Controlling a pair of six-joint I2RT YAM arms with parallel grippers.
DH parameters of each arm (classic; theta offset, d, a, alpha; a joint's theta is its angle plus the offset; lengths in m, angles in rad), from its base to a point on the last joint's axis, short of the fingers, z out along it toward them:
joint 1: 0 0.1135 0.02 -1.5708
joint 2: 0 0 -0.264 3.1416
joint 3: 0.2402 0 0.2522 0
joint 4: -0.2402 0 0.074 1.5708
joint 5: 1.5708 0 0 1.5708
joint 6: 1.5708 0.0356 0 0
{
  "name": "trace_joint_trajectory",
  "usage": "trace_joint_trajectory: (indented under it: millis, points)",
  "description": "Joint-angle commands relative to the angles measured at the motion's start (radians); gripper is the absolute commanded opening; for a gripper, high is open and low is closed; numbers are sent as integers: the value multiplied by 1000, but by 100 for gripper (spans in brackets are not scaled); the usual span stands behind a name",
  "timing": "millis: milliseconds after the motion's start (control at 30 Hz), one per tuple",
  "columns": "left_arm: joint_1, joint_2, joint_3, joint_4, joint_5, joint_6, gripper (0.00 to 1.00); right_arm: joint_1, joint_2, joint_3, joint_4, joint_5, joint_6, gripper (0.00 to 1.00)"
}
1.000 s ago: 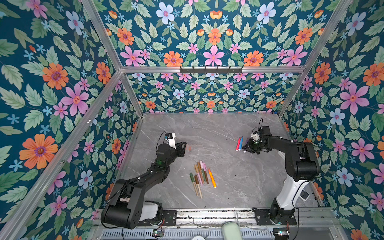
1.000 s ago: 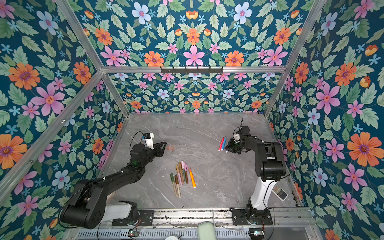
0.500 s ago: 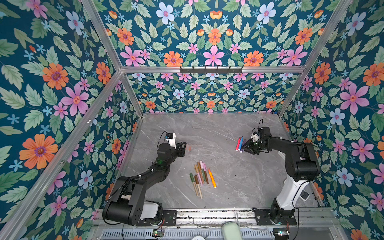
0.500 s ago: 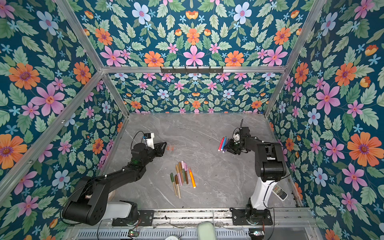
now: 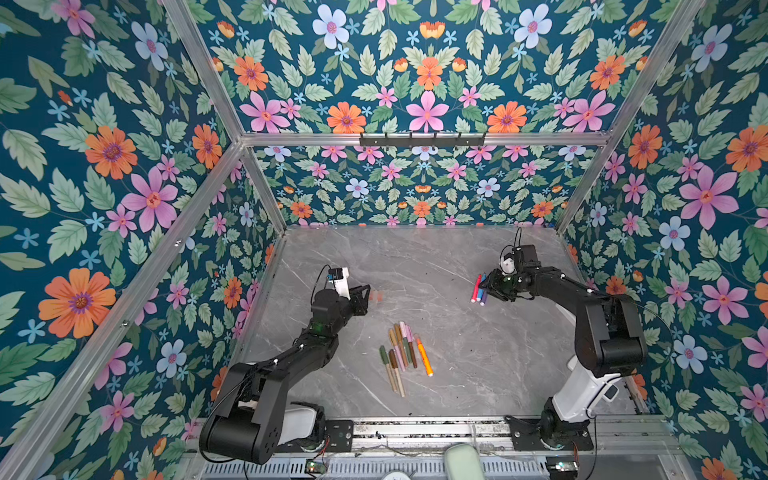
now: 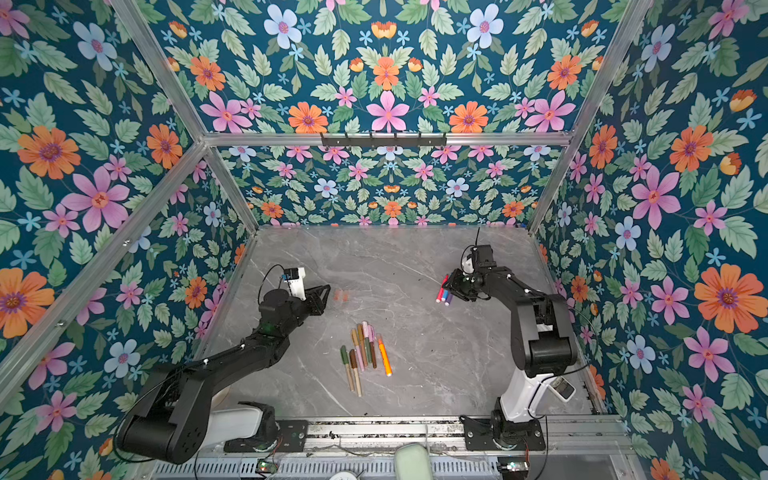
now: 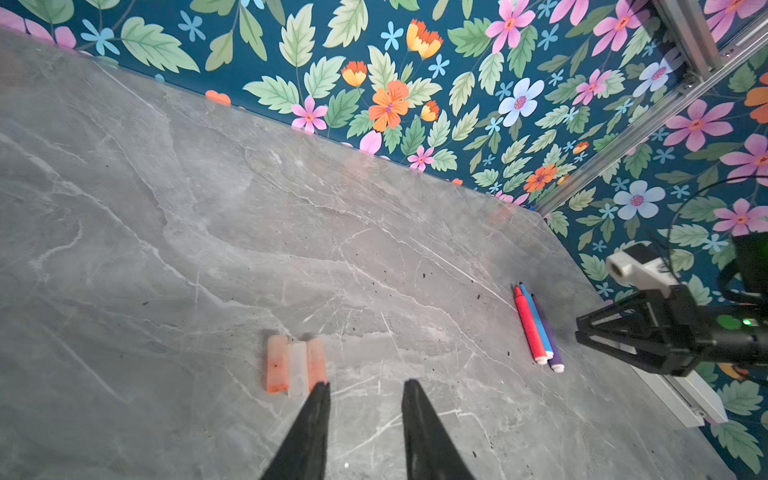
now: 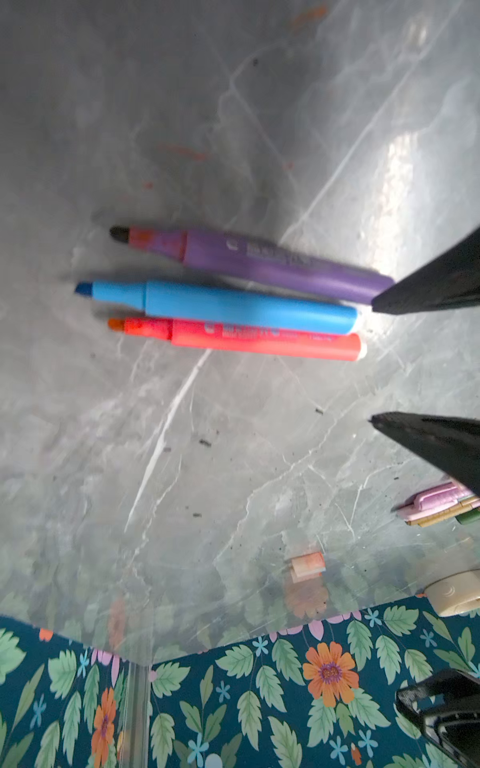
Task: Open the pen caps
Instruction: 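Move the right gripper back over the orange highlighter while the left gripper repositions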
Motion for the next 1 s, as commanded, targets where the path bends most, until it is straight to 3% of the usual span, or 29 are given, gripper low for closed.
trace_joint_trajectory:
  millis: [0, 200, 400, 533, 667, 767, 967]
  points:
    - [2, -3, -10, 17, -20, 6, 33, 13, -59, -24, -45, 74, 26, 43]
    - [1, -16, -33, 61, 8, -2, 33, 87, -262, -133, -63, 134, 2, 43]
    - [1, -84, -89, 19, -41, -103, 33, 298, -324, -185, -155, 168, -104, 43]
    - [0, -187, -25, -199, -15, -224, 33, 497, -342, -252, -114, 203, -99, 43]
    - [0, -298, 77, -466, 90, -339, 33, 680, -305, -238, -146, 300, -116, 43]
    - [1, -420, 87, -559, 130, -395, 34, 745, -273, -230, -154, 312, -113, 43]
    - [0, -681, 95, -670, 63, -470, 40, 806, -280, -251, -156, 345, -109, 45]
